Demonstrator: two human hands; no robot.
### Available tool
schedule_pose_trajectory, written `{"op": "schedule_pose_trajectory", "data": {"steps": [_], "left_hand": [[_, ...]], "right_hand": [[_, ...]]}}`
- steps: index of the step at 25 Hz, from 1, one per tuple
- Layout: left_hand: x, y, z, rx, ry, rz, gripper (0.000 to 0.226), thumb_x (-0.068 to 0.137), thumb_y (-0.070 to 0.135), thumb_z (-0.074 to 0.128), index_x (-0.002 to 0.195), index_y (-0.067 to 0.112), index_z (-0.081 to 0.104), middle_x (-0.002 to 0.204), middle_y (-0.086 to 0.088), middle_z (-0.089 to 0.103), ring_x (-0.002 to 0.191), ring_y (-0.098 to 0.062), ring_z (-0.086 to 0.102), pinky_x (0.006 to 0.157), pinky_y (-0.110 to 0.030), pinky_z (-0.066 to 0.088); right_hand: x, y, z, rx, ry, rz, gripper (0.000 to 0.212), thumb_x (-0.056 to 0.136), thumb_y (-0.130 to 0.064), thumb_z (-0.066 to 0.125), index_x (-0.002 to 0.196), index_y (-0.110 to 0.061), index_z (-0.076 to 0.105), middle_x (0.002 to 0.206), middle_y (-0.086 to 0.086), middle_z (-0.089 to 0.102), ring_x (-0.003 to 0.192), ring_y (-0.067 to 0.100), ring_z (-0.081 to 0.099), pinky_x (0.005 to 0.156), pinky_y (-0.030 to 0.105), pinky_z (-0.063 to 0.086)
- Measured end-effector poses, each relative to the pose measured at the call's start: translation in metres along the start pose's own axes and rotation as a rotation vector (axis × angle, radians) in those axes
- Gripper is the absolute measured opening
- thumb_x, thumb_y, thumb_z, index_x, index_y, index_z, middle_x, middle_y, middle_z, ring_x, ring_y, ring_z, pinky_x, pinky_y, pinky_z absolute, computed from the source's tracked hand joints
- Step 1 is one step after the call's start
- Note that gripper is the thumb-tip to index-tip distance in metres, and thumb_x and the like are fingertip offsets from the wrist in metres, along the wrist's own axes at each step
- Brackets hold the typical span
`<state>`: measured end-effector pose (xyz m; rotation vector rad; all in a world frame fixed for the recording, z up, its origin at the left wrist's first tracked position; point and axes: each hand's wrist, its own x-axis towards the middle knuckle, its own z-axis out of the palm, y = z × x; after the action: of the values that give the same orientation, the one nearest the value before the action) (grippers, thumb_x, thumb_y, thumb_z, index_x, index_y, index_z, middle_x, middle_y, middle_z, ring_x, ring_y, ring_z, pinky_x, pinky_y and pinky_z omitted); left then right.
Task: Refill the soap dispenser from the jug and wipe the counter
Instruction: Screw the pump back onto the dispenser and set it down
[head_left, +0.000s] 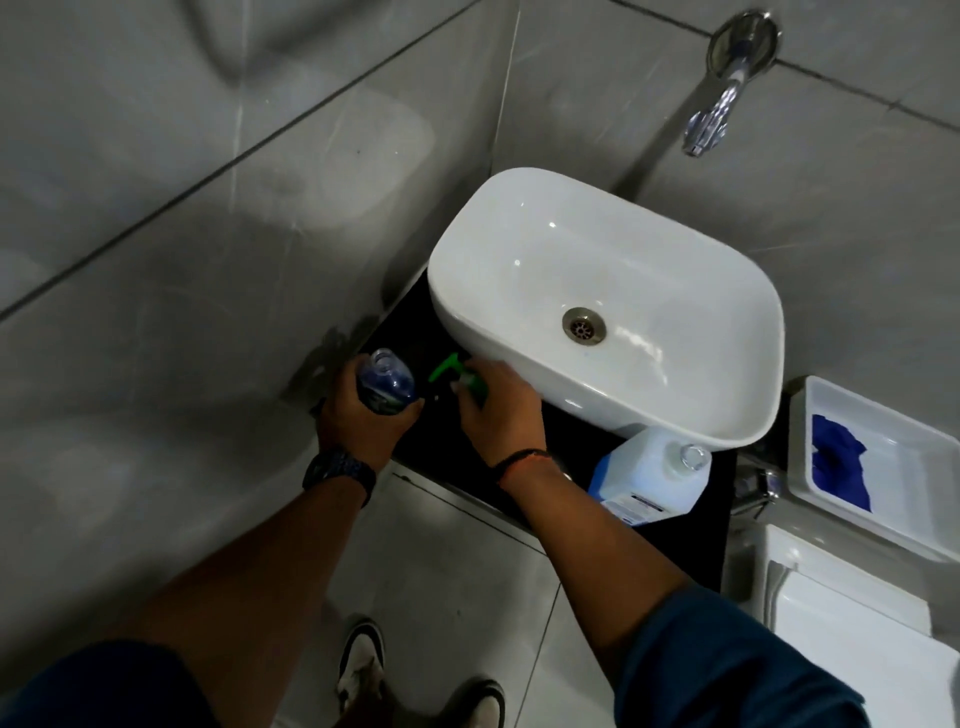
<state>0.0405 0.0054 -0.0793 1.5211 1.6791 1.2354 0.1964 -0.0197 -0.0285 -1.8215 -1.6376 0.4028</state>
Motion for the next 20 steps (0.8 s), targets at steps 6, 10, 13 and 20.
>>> {"op": "schedule_pose_trajectory", "data": {"steps": [6, 10, 13, 20], "left_hand": [[0.002, 0.044, -0.006, 0.088, 0.02, 0.09, 0.076, 0.044, 0.028, 0.092, 0.11, 0.012, 0.058, 0.105, -0.012, 0.065, 0.093, -0.026, 0.061, 0.077, -0.027, 0.044], [-0.005, 0.091, -0.003, 0.0, -0.029, 0.186, 0.076, 0.044, 0.033, 0.09, 0.11, 0.024, 0.053, 0.101, 0.001, 0.061, 0.089, -0.011, 0.054, 0.078, -0.023, 0.042], [-0.006, 0.121, -0.001, 0.041, -0.016, 0.281, 0.068, 0.045, 0.037, 0.084, 0.104, 0.017, 0.057, 0.095, -0.008, 0.065, 0.084, -0.024, 0.061, 0.073, -0.026, 0.044], [-0.013, 0.155, 0.002, 0.118, 0.032, 0.421, 0.078, 0.044, 0.029, 0.088, 0.112, 0.003, 0.059, 0.099, -0.016, 0.067, 0.085, -0.036, 0.064, 0.073, -0.042, 0.055]], "right_hand": [[0.031, -0.087, -0.091, 0.797, 0.459, -0.06, 0.022, 0.08, -0.001, 0.072, 0.086, -0.02, 0.063, 0.081, -0.006, 0.067, 0.073, 0.015, 0.064, 0.067, 0.026, 0.054], [0.043, -0.118, -0.146, 1.031, 0.438, -0.061, 0.025, 0.079, 0.008, 0.07, 0.086, -0.014, 0.061, 0.084, 0.009, 0.062, 0.065, 0.009, 0.059, 0.069, 0.024, 0.054], [0.038, -0.123, -0.163, 0.958, 0.409, -0.073, 0.028, 0.078, 0.005, 0.072, 0.084, -0.019, 0.061, 0.087, 0.01, 0.063, 0.071, 0.02, 0.059, 0.078, 0.039, 0.056], [0.036, -0.11, -0.177, 0.773, 0.282, -0.109, 0.029, 0.074, -0.006, 0.079, 0.084, -0.027, 0.063, 0.086, -0.007, 0.067, 0.077, 0.017, 0.066, 0.077, 0.03, 0.056]]}}
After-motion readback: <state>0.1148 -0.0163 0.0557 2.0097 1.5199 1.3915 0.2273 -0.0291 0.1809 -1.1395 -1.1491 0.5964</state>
